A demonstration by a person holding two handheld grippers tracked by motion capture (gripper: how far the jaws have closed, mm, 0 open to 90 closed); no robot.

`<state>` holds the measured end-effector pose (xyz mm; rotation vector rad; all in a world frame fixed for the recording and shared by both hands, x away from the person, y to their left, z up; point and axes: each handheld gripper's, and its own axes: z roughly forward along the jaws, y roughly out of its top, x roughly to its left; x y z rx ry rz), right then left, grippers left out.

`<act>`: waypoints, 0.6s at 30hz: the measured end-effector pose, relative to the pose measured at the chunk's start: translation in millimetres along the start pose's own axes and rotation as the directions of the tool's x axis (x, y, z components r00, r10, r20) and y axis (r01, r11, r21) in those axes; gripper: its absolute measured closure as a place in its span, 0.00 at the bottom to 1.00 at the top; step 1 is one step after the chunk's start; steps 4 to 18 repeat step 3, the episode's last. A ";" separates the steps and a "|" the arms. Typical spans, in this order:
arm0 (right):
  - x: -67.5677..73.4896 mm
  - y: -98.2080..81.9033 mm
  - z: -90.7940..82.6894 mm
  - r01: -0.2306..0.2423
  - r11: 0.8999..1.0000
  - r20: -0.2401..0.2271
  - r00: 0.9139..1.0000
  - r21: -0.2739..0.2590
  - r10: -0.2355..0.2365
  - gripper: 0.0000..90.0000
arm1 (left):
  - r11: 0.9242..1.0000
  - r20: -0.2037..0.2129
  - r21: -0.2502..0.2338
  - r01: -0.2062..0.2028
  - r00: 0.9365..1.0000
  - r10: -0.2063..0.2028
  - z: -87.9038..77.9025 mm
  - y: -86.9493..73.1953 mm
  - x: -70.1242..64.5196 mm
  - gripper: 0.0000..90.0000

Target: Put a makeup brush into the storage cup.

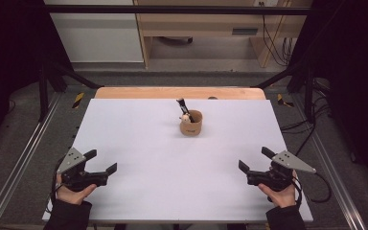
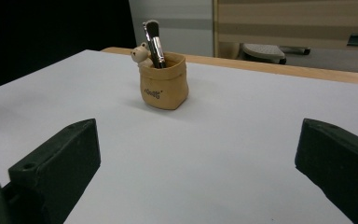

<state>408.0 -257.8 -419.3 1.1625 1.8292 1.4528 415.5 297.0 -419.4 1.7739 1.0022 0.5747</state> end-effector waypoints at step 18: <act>-1.3 -0.5 -0.8 0.003 1.000 0.007 1.000 0.003 -0.003 0.01 | 1.000 0.000 -0.001 0.000 1.000 0.000 -0.2 0.1 -0.1 0.06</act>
